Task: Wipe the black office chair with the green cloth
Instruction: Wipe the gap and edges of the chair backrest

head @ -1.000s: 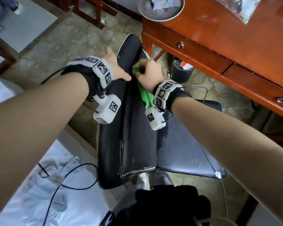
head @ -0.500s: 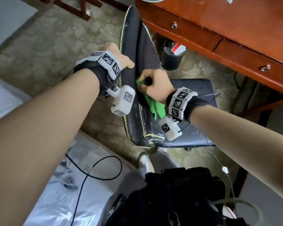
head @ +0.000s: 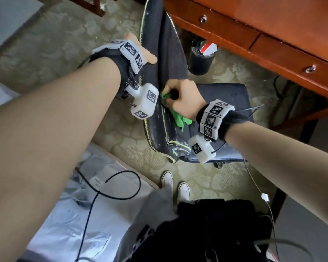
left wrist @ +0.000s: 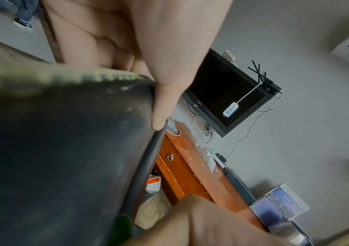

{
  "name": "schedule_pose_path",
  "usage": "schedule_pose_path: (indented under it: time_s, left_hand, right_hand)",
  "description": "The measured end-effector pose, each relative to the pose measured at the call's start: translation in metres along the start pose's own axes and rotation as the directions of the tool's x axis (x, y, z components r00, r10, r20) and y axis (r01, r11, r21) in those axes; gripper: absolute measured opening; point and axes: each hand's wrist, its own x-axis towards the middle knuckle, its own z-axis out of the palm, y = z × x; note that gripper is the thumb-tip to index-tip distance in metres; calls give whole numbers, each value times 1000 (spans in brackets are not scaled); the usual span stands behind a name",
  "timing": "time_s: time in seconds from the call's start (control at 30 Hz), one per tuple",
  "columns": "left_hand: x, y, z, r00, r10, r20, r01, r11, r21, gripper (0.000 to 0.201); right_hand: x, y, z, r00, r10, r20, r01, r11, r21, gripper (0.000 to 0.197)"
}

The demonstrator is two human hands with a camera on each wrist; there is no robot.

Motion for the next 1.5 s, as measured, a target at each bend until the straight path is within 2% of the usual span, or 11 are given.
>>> schedule_pose_path:
  time_s: [0.13, 0.23, 0.53, 0.67, 0.73, 0.8, 0.9, 1.13, 1.27, 1.43, 1.5]
  left_hand:
    - [-26, -17, 9, 990, -5, 142, 6, 1000, -6, 111]
    - [-39, -37, 25, 979, -27, 204, 52, 992, -117, 90]
    - [-43, -38, 40, 996, -53, 77, 68, 978, -199, 108]
    - [-55, -33, 34, 997, -38, 73, 49, 987, -153, 89]
    - [-59, -31, 32, 997, -31, 65, 39, 992, -121, 80]
    - [-62, -30, 32, 998, -45, 45, 50, 992, -116, 82]
    - [-63, -34, 34, 998, -59, 37, 63, 991, -122, 78]
    - [-63, -37, 38, 998, -66, 17, 67, 986, -155, 89]
    - [-57, -39, 43, 1000, -11, -20, 7, 986, -165, 77]
    - [-61, -37, 46, 998, -63, -6, 63, 993, -104, 107]
    - [-56, -39, 50, 998, -60, -22, 57, 991, -119, 106]
  right_hand:
    - [-3, -3, -4, 1000, -14, -27, 13, 999, -39, 11]
    - [1, -8, -2, 999, -10, -50, 7, 998, -55, 14]
    - [-64, 7, 14, 990, -132, 56, 130, 991, 42, 19]
    - [-65, 7, 9, 982, -163, 100, 163, 987, 3, 19]
    - [-48, 4, 6, 991, -134, 21, 134, 991, -4, 18]
    - [-28, -2, 5, 995, -84, -46, 83, 996, -22, 18]
    - [-18, -5, 9, 997, -73, -24, 71, 995, -73, 18]
    - [-71, 6, 19, 989, -144, 44, 143, 989, 34, 18]
    - [-98, 13, 23, 992, -106, 69, 98, 990, 100, 19]
    - [-102, 11, 18, 990, -103, 92, 94, 991, 97, 17]
    - [-101, 10, 15, 988, -109, 106, 103, 993, 61, 16]
